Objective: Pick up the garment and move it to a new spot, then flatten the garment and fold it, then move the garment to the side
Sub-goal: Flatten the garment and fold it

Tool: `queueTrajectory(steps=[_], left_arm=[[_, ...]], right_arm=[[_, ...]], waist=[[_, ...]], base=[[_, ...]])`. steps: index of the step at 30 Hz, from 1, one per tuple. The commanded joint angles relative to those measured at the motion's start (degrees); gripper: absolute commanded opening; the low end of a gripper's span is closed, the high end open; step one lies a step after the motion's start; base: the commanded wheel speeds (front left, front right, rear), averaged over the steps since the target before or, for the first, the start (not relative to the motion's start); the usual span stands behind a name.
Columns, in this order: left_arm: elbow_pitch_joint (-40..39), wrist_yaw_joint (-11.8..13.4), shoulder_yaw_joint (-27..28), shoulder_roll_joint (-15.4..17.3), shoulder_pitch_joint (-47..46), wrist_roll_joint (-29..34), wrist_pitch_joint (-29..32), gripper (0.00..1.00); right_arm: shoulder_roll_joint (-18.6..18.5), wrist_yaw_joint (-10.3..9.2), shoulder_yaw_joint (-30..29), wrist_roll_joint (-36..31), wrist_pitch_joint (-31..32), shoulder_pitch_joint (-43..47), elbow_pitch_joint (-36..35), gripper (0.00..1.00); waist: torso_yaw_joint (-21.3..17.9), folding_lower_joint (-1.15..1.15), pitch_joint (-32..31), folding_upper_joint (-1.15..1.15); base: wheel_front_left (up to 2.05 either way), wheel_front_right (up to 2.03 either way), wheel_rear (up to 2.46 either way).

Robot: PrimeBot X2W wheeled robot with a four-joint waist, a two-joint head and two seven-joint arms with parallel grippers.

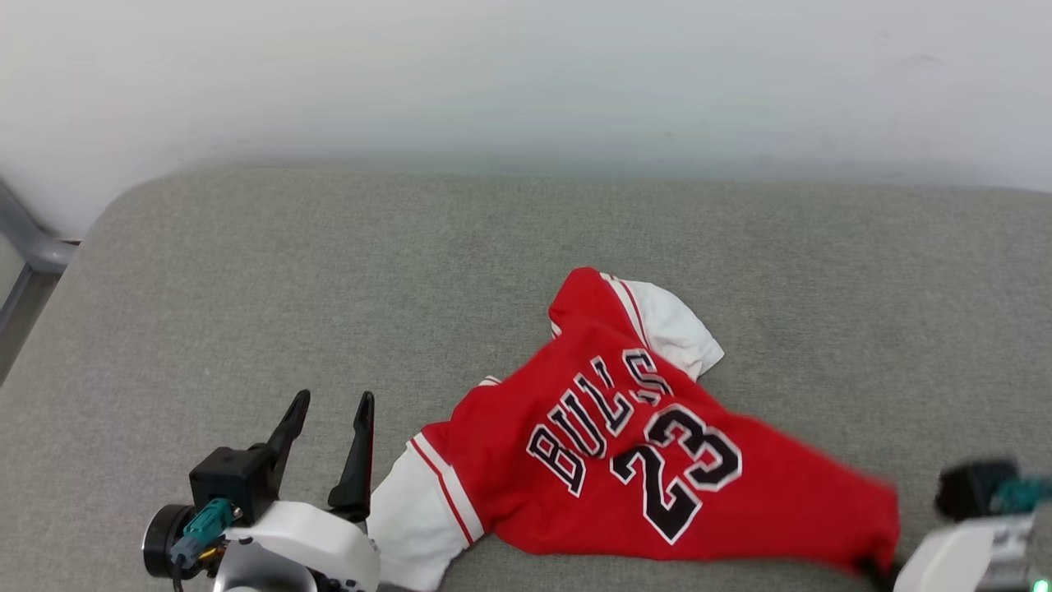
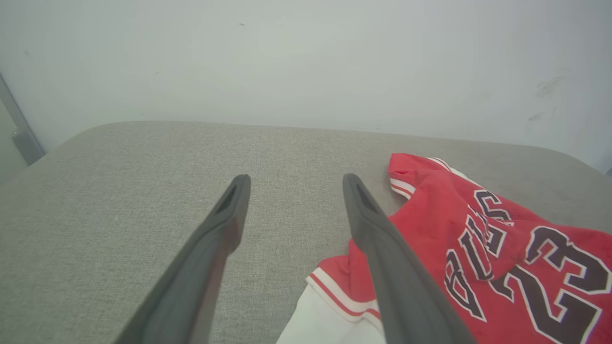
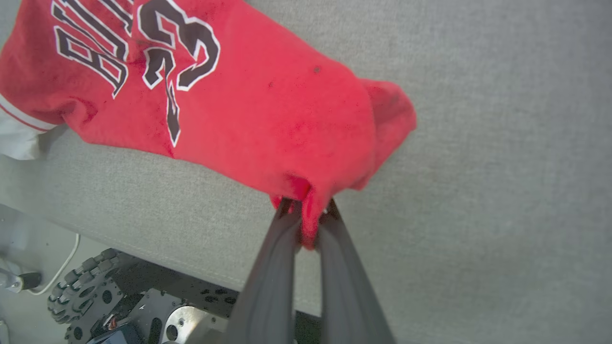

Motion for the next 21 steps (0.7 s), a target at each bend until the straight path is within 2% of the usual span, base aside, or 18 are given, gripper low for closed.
queueTrajectory(steps=[1, 6, 10, 12, 13, 14, 21], left_arm=[[-0.16, 0.28, 0.23, 0.24, 0.74, -0.28, 0.21, 1.0], [-0.05, 0.53, 0.09, 0.74, 1.69, -0.67, 0.82, 1.0], [0.14, 0.62, 0.15, 1.05, 1.66, -0.76, 1.06, 1.0], [0.28, 0.69, 0.35, 1.2, 1.84, -0.98, 1.07, 1.0], [0.35, 0.73, 0.38, 1.23, 1.93, -1.08, 1.07, 1.0], [0.44, 0.73, 0.39, 1.23, 1.97, -1.12, 1.02, 1.0], [1.1, 1.01, 0.65, 1.37, 2.82, -1.77, 0.79, 1.0]], right_arm=[[1.72, -0.04, -0.31, -0.11, 0.63, 2.66, -1.28, 0.0], [7.65, -0.04, -1.94, -0.69, 2.17, 13.45, -2.83, 0.0], [8.88, -0.04, -1.08, 0.47, 0.56, 17.84, 1.33, 0.0], [8.94, -0.04, -0.23, 3.48, -1.93, 17.88, 4.46, 0.0], [8.97, -0.04, 0.34, 3.45, -3.47, 17.45, 5.79, 0.41], [8.96, -0.03, 0.73, 3.63, -5.73, 16.53, 6.62, 1.0], [8.9, -0.03, 0.82, 3.66, -19.05, 12.6, 8.93, 1.0]], waist=[[-0.4, 0.0, -0.38, 0.0], [-0.82, 0.0, -1.12, 0.0], [-0.97, 0.0, -1.11, 0.0], [-1.24, 0.0, -1.0, 0.0], [-1.31, 0.0, -0.98, 0.0], [-1.36, 0.0, -0.95, 0.0], [-2.07, 0.0, -1.82, 0.0]], base=[[0.0, 0.0, 0.0], [0.0, 0.0, 0.0], [0.0, 0.0, 0.0], [0.0, 0.0, 0.0], [0.0, 0.0, 0.0], [0.0, 0.0, 0.0], [0.0, 0.0, 0.0]])
